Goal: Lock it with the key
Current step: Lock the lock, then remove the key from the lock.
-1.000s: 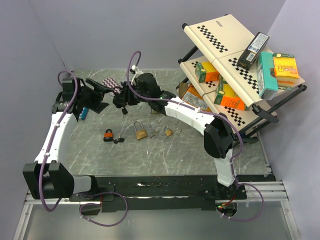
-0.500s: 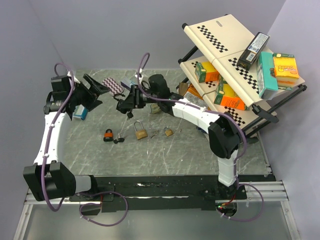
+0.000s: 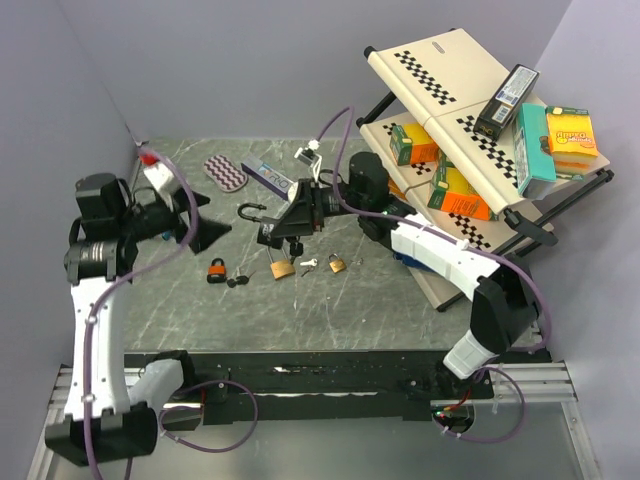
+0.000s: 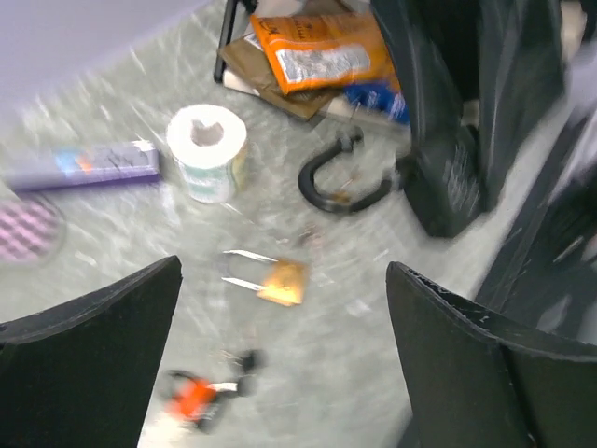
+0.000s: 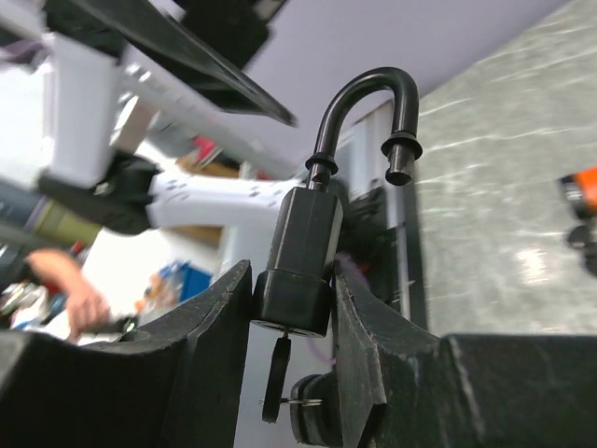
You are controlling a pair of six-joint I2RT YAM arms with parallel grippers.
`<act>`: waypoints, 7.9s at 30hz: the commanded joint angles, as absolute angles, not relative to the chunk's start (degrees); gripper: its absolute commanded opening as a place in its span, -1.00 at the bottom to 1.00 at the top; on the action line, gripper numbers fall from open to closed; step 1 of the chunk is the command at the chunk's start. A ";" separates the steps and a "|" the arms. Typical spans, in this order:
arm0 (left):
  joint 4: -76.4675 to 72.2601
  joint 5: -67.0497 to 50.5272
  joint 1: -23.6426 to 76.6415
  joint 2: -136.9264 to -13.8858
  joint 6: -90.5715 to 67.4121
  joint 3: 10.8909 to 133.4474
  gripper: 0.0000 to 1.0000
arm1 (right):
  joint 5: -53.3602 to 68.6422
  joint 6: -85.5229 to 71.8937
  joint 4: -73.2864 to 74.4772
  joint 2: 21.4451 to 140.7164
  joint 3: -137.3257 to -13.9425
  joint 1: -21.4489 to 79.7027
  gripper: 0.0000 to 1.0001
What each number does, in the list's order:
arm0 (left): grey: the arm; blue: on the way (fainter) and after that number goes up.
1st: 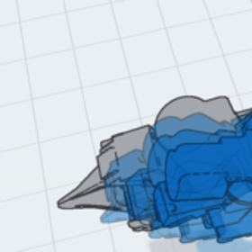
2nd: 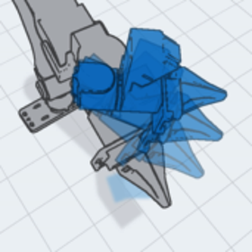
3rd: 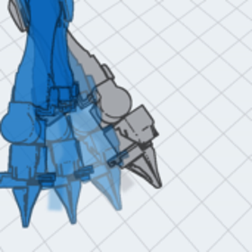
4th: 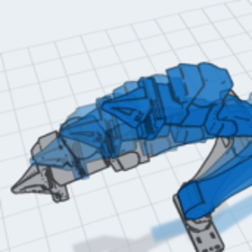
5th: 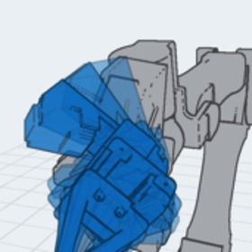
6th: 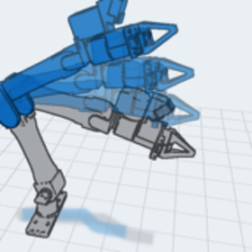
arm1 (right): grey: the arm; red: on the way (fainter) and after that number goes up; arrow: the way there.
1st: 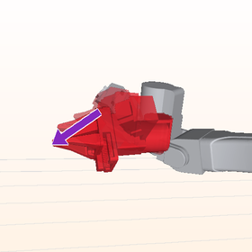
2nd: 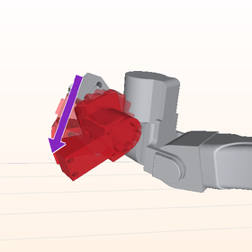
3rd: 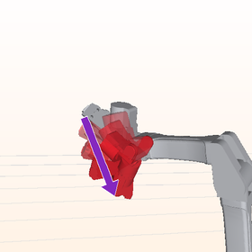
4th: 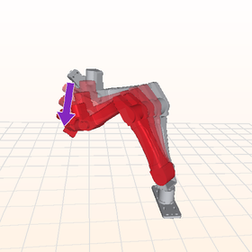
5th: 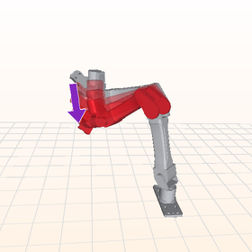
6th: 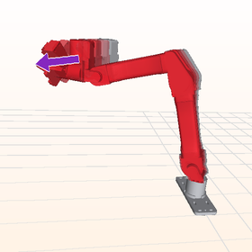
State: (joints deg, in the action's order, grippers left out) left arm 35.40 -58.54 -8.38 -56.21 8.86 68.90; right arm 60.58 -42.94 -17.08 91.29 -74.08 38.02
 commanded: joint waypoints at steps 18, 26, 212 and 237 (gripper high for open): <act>31.38 -58.10 5.44 -39.90 60.56 55.81 0.34 | 73.39 -59.06 -41.22 86.40 -65.13 38.23 -1.00; 28.48 -56.16 9.84 -41.75 60.29 56.07 0.18 | 74.09 -59.06 -40.87 86.48 -65.92 39.73 -1.00; 30.50 -61.79 22.06 -55.28 12.92 65.30 -0.98 | 62.40 18.11 15.73 78.66 -70.84 41.13 0.50; 13.80 -20.21 14.07 -52.82 -48.73 63.81 0.93 | 38.78 -5.35 -10.71 82.17 -73.39 38.58 -1.00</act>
State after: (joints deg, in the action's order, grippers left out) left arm 14.85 -28.91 16.58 -53.30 -29.10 61.56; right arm 47.33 3.92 4.38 80.55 -69.97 38.57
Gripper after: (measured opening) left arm 0.964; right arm 0.422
